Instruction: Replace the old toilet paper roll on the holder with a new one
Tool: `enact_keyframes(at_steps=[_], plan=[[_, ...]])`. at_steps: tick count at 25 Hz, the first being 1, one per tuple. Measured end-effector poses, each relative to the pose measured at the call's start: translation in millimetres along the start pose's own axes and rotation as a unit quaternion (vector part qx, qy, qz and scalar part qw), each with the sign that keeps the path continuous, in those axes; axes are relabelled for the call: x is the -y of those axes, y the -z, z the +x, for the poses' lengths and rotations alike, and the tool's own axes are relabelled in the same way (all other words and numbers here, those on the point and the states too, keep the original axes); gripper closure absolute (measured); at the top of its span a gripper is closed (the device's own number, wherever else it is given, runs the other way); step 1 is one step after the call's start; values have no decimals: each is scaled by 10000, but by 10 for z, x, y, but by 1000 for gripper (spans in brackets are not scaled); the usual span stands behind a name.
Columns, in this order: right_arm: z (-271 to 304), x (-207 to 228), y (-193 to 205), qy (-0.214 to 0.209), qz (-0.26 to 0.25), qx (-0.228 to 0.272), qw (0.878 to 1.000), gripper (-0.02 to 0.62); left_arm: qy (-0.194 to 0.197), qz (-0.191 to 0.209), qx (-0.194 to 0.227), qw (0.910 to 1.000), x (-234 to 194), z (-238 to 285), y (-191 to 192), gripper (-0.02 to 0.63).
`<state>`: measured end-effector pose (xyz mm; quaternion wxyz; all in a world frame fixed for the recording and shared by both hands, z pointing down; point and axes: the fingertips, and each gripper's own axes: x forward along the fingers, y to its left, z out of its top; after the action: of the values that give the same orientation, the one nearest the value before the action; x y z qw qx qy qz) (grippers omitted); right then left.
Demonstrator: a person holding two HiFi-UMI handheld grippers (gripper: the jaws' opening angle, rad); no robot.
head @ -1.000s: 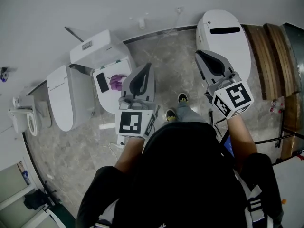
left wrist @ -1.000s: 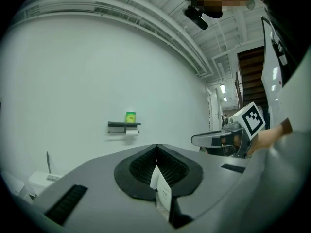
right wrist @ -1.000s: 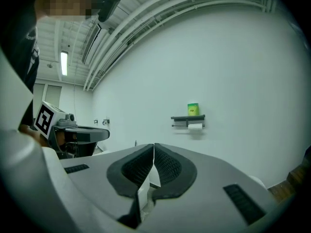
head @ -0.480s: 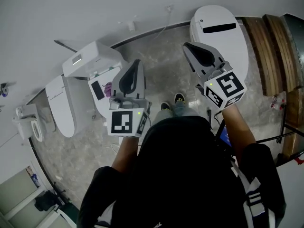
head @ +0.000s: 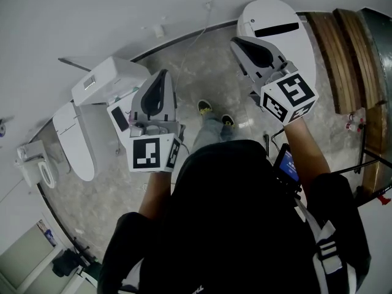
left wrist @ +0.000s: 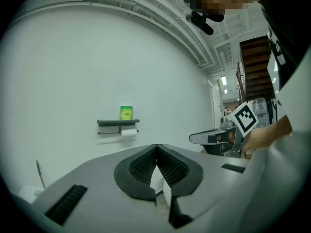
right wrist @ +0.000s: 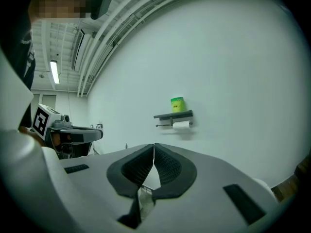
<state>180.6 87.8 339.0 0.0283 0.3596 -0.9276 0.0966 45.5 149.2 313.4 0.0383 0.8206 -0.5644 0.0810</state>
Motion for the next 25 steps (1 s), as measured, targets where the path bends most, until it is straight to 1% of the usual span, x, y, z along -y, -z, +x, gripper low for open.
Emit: enact_keyframes(at_steps=[8, 13, 18, 21, 25], plan=[[464, 83, -92, 162, -119, -66, 9998, 577, 135, -58, 111, 9998, -446, 307, -3, 584], [964, 44, -158, 184, -142, -133, 9996, 577, 66, -136, 175, 9997, -968, 468, -20, 583], [1416, -95, -213, 159, -224, -228, 9994, 577, 6, -277, 293, 9992, -1447, 531, -57, 584], [1570, -136, -239, 174, -284, -238, 9992, 577, 27, -242, 315, 9992, -1627, 583, -37, 584], [1650, -114, -306, 215, -290, -188, 9992, 577, -38, -207, 307, 9993, -1816, 628, -32, 584]])
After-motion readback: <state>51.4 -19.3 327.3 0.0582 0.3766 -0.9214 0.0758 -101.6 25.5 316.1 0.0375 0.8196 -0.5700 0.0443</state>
